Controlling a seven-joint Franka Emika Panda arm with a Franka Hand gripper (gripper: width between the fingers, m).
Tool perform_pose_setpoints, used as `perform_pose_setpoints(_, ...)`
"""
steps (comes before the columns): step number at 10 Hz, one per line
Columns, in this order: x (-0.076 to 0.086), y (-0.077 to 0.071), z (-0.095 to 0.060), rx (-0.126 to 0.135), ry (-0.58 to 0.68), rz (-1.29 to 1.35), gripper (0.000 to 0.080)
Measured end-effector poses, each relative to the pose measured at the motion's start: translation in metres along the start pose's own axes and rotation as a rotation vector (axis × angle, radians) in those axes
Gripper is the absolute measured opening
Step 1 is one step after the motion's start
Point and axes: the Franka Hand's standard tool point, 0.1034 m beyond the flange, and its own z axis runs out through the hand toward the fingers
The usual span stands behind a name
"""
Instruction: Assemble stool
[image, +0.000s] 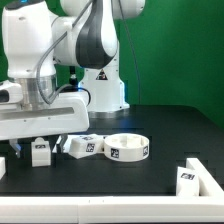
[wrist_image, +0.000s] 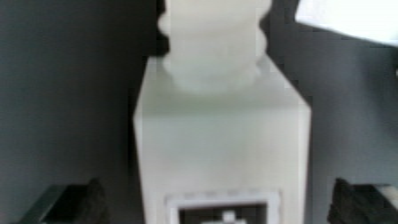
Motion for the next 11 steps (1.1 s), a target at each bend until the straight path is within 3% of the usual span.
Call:
perform_pose_setpoints(2,0.048,-0.034,-0.023,0.008,-0.004,0.0,0.0642)
perform_pose_setpoints(4,0.096,-0.062,-0.036,0.019,-0.007,0.073,0.0649)
perform_pose_setpoints(6,0.137,-0.113,-0.039,-0.006,0.004,0.128,0.0649)
perform_pose_setpoints(7,0.136,-0.121,-0.034,-0.006,-0.003,0.129,0.0649)
perform_pose_setpoints(11,0.135,-0.118,-0.033,-0.005,-0.006,0.12,0.0649)
